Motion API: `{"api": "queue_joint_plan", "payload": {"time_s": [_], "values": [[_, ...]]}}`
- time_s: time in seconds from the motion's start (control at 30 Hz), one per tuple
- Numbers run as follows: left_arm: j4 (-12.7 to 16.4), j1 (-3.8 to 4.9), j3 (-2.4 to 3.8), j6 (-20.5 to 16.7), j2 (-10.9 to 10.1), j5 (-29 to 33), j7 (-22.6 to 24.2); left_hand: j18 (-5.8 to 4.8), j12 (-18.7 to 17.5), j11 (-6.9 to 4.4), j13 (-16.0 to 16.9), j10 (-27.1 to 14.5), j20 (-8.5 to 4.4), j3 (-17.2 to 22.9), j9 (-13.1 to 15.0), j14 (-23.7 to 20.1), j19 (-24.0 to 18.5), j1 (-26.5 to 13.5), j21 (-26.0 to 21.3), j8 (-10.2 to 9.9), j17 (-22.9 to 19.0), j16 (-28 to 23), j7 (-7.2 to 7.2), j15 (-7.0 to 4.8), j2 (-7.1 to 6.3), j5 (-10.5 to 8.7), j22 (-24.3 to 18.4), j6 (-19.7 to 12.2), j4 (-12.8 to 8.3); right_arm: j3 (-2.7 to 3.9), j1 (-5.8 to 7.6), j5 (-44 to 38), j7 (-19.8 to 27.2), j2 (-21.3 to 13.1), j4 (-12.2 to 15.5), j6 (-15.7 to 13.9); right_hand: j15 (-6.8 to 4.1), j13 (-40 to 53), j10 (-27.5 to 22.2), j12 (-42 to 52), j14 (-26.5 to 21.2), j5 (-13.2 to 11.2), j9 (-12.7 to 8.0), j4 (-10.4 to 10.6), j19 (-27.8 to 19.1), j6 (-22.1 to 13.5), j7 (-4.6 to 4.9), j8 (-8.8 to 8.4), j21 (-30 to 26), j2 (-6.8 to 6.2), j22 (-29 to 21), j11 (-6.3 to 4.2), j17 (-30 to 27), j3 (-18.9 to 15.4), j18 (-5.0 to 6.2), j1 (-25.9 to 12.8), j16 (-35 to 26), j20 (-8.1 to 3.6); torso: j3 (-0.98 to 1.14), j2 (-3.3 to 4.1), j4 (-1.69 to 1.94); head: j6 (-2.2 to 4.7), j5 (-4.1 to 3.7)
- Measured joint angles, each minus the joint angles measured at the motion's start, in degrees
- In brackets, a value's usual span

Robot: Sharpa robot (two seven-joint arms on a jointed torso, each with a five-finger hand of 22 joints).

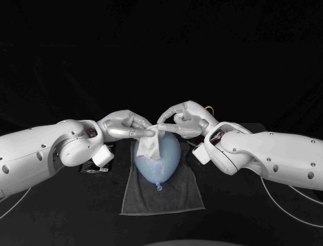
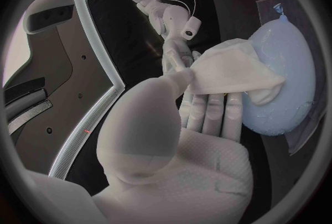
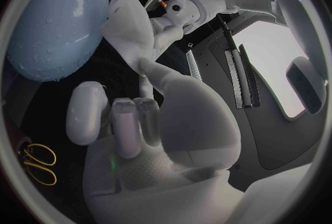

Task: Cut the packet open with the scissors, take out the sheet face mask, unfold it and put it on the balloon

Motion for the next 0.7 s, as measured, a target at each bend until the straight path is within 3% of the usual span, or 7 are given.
{"api": "queue_joint_plan", "payload": {"time_s": [0.2,0.33,0.47,0.5,0.6,0.7], "values": [[0.0,0.00,0.00,-0.1,0.0,0.0,0.0,0.00,0.0,0.00,0.0,0.0,0.00,0.0,0.0,0.0,0.0,0.0,0.0,-0.1,0.0,0.0,0.00,0.01,-0.01,-0.11,0.0,0.0,0.0,0.00,-0.03,0.3,-0.5,0.0,0.3,-2.2,-0.12,0.0,-0.3,0.0,-0.1,0.1,0.6,-1.1,0.2,2.0,-0.49,1.36,0.7,-2.17,0.0,-0.33,0.0,0.6,-0.01,-1.5,0.0,-0.22,-0.02,0.01,0.01,0.02,0.00],[0.0,0.00,0.00,-0.1,0.0,0.0,0.0,0.00,0.0,0.00,0.0,0.0,0.00,0.0,0.0,0.0,0.0,-0.1,0.2,-0.1,0.0,0.0,-0.01,0.01,-0.13,0.12,0.0,0.0,0.0,0.00,-0.04,0.2,-1.2,0.0,0.4,-2.9,-0.21,0.0,-0.1,0.0,-0.2,0.1,0.4,-1.4,0.4,2.6,-0.96,2.19,0.7,-3.05,0.0,-0.71,0.0,0.9,-0.01,-1.9,0.0,-0.40,-0.04,0.01,0.01,-0.10,-0.01],[0.0,0.00,-0.01,-0.1,0.1,0.0,0.0,0.00,0.0,0.01,0.0,0.0,0.00,0.0,0.0,0.0,0.0,-0.2,0.3,0.1,0.1,0.0,-0.01,0.02,-0.15,0.12,0.1,0.0,0.0,0.00,-0.04,-0.1,-1.8,-0.1,0.5,-3.1,-0.38,0.0,-0.3,0.0,-0.3,0.1,0.4,-1.3,0.1,2.6,-0.99,2.42,0.4,-3.10,0.0,-0.90,0.0,1.3,-0.04,-2.1,-0.1,-0.71,-0.06,0.01,0.01,-0.19,-0.01],[0.0,0.00,-0.01,-0.2,0.1,0.0,0.0,0.00,0.0,0.01,0.0,0.0,0.00,0.0,0.0,0.0,0.0,-0.2,0.3,0.1,0.1,0.0,-0.01,0.02,-0.15,0.12,0.1,0.0,0.0,0.00,-0.04,-0.1,-1.9,-0.1,0.5,-3.1,-0.94,0.0,-0.3,0.0,0.1,0.1,0.4,-0.8,0.1,1.8,-0.93,2.44,0.0,-2.56,0.0,-0.90,0.0,1.7,-0.05,-2.6,-0.1,-0.71,-0.06,0.01,0.01,-0.20,0.00],[0.0,0.00,-0.01,-0.3,0.1,0.0,0.0,-0.01,0.0,0.01,0.0,0.0,0.00,0.0,0.0,0.0,0.0,-0.2,0.3,0.1,0.1,0.0,-0.01,0.02,-0.16,0.12,0.1,0.0,0.0,0.00,-0.05,-0.4,-2.1,-0.1,0.6,-2.9,-0.94,0.0,-0.3,0.0,0.1,0.1,0.5,0.0,-0.1,-0.3,-0.71,3.23,-0.9,-1.42,0.0,-0.91,0.0,2.6,-0.08,-3.7,-0.2,-0.91,-0.06,0.01,0.01,-0.20,0.00],[0.0,0.00,-0.01,-0.4,0.1,0.0,-0.1,0.00,0.0,0.01,0.0,0.0,0.00,0.0,0.0,0.0,0.0,-0.2,0.3,0.1,0.1,0.0,-0.01,0.02,-0.23,0.12,0.1,0.0,0.0,0.00,-0.05,-0.5,-2.1,-0.1,0.6,-2.4,-0.94,0.0,-0.3,-1.1,0.1,0.1,0.8,1.6,-0.3,-2.2,-0.33,4.22,-2.0,0.77,0.0,-0.91,0.0,2.5,-0.34,-4.6,0.0,-1.00,-0.06,0.01,-0.01,-0.25,0.03]]}}
